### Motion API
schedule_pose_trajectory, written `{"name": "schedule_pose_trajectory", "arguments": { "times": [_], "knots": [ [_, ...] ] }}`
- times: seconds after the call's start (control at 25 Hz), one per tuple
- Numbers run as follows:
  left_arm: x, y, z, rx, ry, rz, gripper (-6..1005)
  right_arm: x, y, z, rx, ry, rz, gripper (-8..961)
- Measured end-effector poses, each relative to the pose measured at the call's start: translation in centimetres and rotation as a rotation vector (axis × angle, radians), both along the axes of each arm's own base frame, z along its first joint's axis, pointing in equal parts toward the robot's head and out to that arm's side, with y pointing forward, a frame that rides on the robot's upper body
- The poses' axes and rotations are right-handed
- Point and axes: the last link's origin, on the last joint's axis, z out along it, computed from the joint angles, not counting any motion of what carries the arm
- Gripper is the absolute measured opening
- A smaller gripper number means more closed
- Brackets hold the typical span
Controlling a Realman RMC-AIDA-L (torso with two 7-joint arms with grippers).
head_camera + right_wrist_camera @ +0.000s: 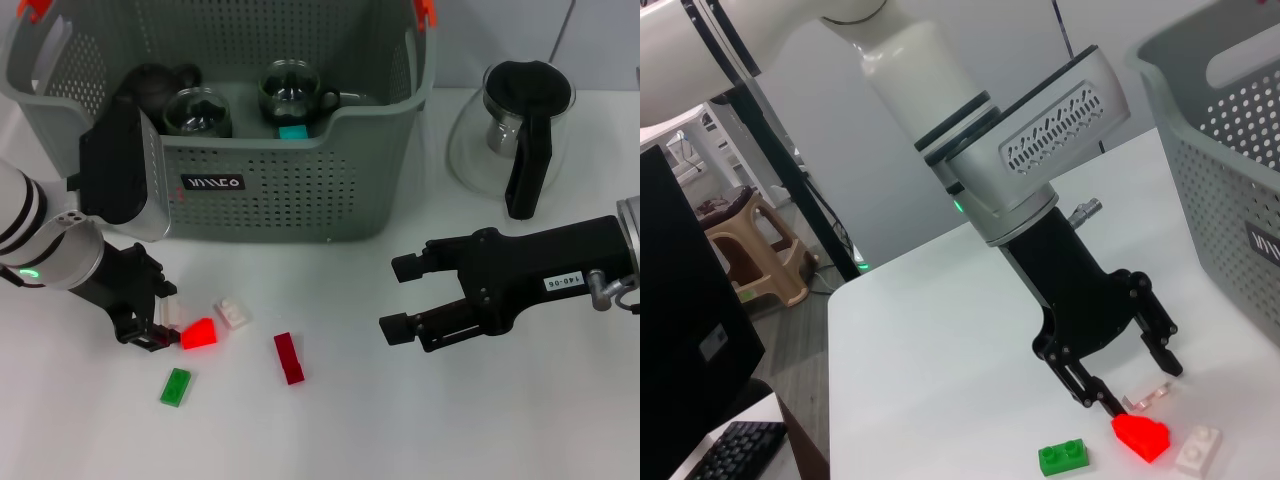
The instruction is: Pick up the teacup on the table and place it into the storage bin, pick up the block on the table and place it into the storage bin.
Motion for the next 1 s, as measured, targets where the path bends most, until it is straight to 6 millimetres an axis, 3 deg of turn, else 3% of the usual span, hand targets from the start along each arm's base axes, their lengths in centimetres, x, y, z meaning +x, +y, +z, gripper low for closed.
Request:
{"name": "schedule_pose_trajectory", "arguments": {
  "times": [0.48,0.72,1.0],
  "knots": [
    [0.24,0.24,0.01,0.017,-0.008,-0.004,594,0.10,-0.03,0.04,0.002,0.001,-0.002,941],
    [0.23,0.38,0.00,0.022,-0.006,-0.005,419,0.11,-0.03,0.05,0.003,0.001,-0.002,941],
    [0.39,0.35,0.24,0.021,-0.013,-0.003,412,0.11,-0.03,0.04,0.003,0.001,-0.002,941]
  ]
}}
